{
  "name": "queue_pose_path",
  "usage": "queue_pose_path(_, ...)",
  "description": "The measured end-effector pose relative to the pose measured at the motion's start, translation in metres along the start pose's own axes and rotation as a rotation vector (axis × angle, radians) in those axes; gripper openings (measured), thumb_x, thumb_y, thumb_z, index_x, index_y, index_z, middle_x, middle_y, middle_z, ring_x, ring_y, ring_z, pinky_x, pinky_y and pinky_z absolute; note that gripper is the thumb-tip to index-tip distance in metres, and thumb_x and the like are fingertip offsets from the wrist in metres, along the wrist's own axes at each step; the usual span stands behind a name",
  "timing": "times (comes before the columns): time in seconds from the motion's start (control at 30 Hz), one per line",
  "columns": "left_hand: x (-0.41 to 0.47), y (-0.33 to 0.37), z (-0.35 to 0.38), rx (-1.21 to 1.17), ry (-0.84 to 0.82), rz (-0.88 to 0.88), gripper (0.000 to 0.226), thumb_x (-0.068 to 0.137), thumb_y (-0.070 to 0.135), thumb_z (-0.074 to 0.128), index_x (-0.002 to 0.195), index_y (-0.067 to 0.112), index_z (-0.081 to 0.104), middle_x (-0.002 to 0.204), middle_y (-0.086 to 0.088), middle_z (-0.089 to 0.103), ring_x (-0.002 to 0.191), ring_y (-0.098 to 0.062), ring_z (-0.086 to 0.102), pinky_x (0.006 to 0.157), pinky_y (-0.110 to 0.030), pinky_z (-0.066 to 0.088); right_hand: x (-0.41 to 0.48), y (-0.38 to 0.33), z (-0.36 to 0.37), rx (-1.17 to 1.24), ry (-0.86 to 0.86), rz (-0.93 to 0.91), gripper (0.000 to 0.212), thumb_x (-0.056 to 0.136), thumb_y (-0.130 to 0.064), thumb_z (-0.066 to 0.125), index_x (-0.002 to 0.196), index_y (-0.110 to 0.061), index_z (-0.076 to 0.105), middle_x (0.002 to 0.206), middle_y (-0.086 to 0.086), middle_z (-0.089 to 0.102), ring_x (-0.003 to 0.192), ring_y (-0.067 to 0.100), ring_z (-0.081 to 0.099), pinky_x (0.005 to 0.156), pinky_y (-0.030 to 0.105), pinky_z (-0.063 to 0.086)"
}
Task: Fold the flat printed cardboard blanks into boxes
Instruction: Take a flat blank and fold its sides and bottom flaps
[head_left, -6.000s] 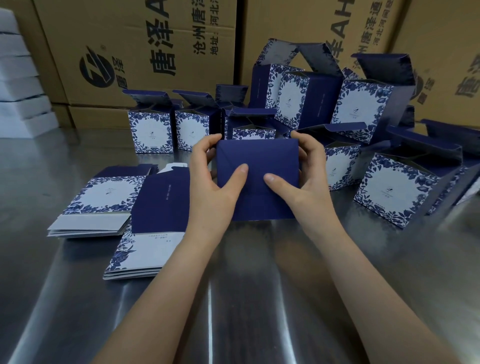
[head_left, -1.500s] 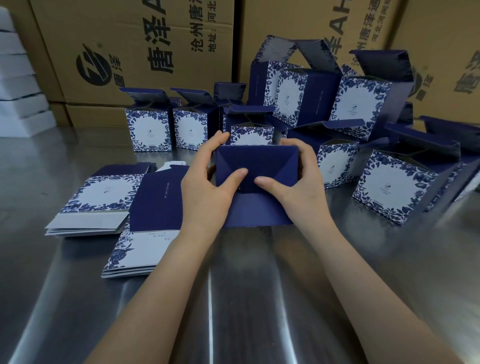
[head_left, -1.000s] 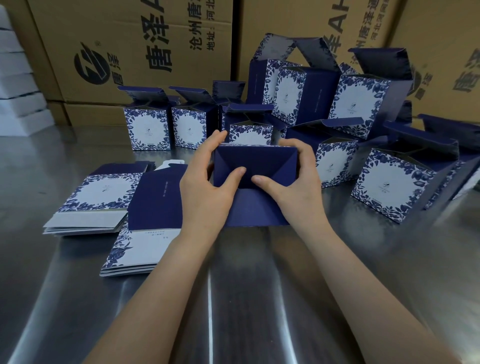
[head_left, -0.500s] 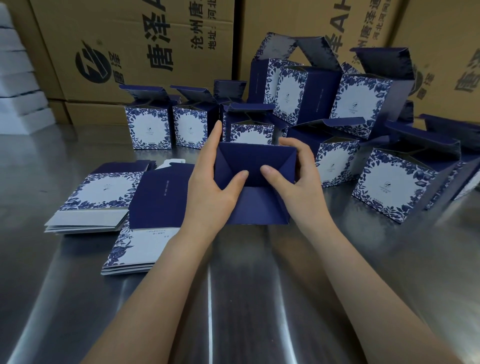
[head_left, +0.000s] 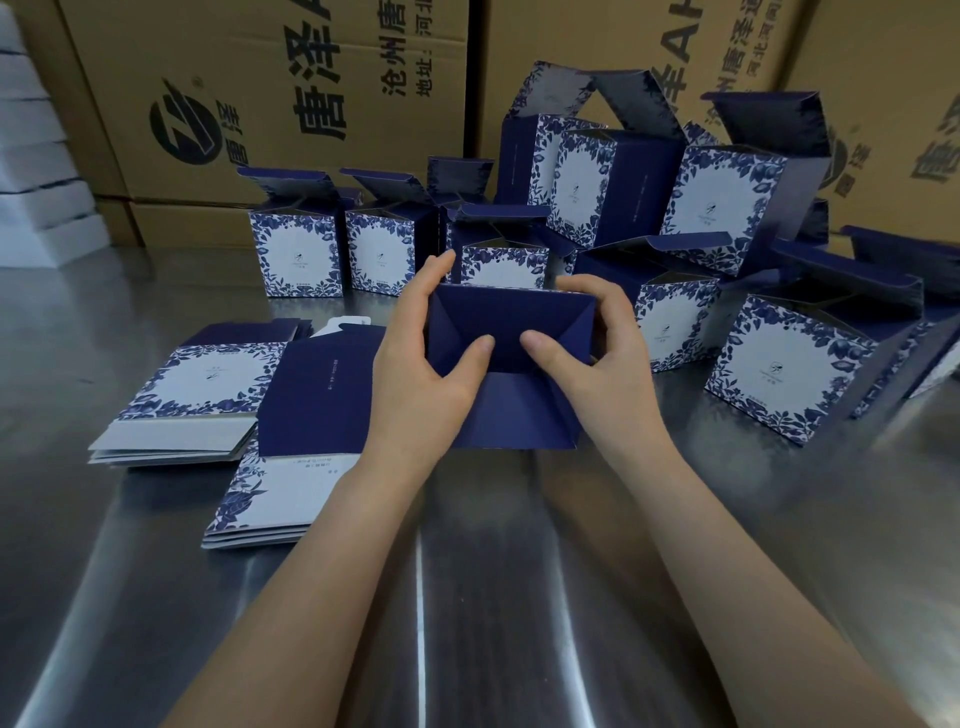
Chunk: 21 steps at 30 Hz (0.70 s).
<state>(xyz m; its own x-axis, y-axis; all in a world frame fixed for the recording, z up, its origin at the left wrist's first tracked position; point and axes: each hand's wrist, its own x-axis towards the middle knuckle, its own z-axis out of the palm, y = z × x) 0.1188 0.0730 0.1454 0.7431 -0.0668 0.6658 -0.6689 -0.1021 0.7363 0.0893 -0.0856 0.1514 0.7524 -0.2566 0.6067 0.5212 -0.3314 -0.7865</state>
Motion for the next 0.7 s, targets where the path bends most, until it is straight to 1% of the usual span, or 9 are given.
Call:
queue_pose_path(0.07, 0.0, 0.001, 0.0, -0.014, -0.038, 0.007, 0.066, 0.09, 0.013, 0.063, 0.149, 0.024, 0.037, 0.156, 0.008, 0.036, 0.143, 0.0, 0.029, 0.116, -0.022, 0.027, 0.0, 0.0, 0.0, 0.029, -0.031, 0.014, 0.046, 0.087, -0.017, 0.071, 0.125, -0.032, 0.05, 0.117, -0.011, 0.058, 0.101, 0.003, 0.061, 0.081, 0.02, 0.052)
queue_pose_path(0.17, 0.001, 0.005, 0.001, -0.092, -0.075, -0.003, 0.058, 0.093, 0.017, 0.051, 0.146, 0.033, 0.035, 0.157, 0.011, 0.033, 0.145, 0.002, 0.024, 0.12, -0.023, 0.022, 0.0, -0.001, -0.001, 0.049, -0.057, 0.021, 0.047, 0.088, -0.023, 0.066, 0.131, -0.031, 0.046, 0.126, -0.001, 0.055, 0.111, 0.011, 0.059, 0.095, 0.033, 0.052)
queue_pose_path(0.23, 0.001, 0.009, 0.0, -0.182, -0.073, -0.018, 0.05, 0.095, 0.017, 0.043, 0.139, 0.041, 0.037, 0.156, 0.013, 0.035, 0.145, 0.004, 0.023, 0.12, -0.021, 0.021, 0.0, -0.002, -0.002, 0.005, -0.067, 0.034, 0.047, 0.087, -0.034, 0.067, 0.129, -0.036, 0.046, 0.13, -0.002, 0.052, 0.118, 0.013, 0.055, 0.102, 0.042, 0.048)
queue_pose_path(0.3, 0.0, 0.012, 0.001, -0.233, -0.074, -0.009, 0.047, 0.096, 0.015, 0.037, 0.135, 0.041, 0.04, 0.156, 0.009, 0.036, 0.146, 0.0, 0.024, 0.121, -0.023, 0.019, 0.001, -0.004, -0.001, -0.056, -0.073, 0.082, 0.054, 0.075, -0.052, 0.07, 0.123, -0.045, 0.047, 0.132, -0.003, 0.05, 0.124, 0.016, 0.051, 0.105, 0.045, 0.044)
queue_pose_path(0.37, -0.001, 0.015, 0.001, -0.245, -0.09, 0.017, 0.046, 0.096, 0.013, 0.034, 0.136, 0.036, 0.042, 0.157, 0.003, 0.037, 0.147, -0.006, 0.024, 0.122, -0.03, 0.019, 0.001, -0.006, 0.001, -0.093, -0.071, 0.119, 0.063, 0.062, -0.063, 0.071, 0.118, -0.049, 0.046, 0.136, -0.005, 0.046, 0.13, 0.015, 0.044, 0.109, 0.04, 0.04)
queue_pose_path(0.43, -0.002, 0.016, 0.004, -0.252, -0.101, 0.043, 0.047, 0.096, 0.011, 0.032, 0.138, 0.029, 0.043, 0.155, -0.001, 0.039, 0.147, -0.009, 0.027, 0.121, -0.032, 0.021, 0.001, -0.007, 0.002, -0.136, -0.047, 0.116, 0.07, 0.055, -0.066, 0.07, 0.118, -0.048, 0.045, 0.141, -0.008, 0.037, 0.133, 0.005, 0.036, 0.11, 0.02, 0.034)
queue_pose_path(0.5, -0.005, 0.017, 0.006, -0.25, -0.116, 0.059, 0.048, 0.097, 0.009, 0.031, 0.142, 0.019, 0.041, 0.154, -0.003, 0.041, 0.146, -0.01, 0.03, 0.121, -0.034, 0.023, 0.002, -0.007, 0.002, -0.145, -0.033, 0.145, 0.082, 0.051, -0.064, 0.073, 0.125, -0.042, 0.046, 0.144, -0.009, 0.027, 0.131, -0.005, 0.03, 0.098, 0.0, 0.028)
queue_pose_path(0.6, -0.008, 0.017, 0.011, -0.249, -0.155, 0.095, 0.048, 0.097, 0.009, 0.031, 0.145, 0.008, 0.038, 0.153, -0.008, 0.041, 0.148, -0.019, 0.028, 0.121, -0.045, 0.023, 0.002, -0.006, 0.003, -0.103, -0.038, 0.192, 0.095, 0.049, -0.063, 0.073, 0.135, -0.034, 0.045, 0.142, -0.011, 0.022, 0.131, -0.005, 0.029, 0.101, 0.008, 0.031)
queue_pose_path(0.7, -0.01, 0.018, 0.014, -0.302, -0.179, 0.14, 0.047, 0.095, 0.02, 0.032, 0.141, 0.015, 0.038, 0.152, -0.012, 0.041, 0.146, -0.022, 0.031, 0.121, -0.046, 0.024, 0.0, -0.007, 0.006, -0.064, -0.05, 0.198, 0.099, 0.043, -0.069, 0.067, 0.134, -0.036, 0.044, 0.138, -0.011, 0.027, 0.13, -0.003, 0.032, 0.093, -0.002, 0.031)
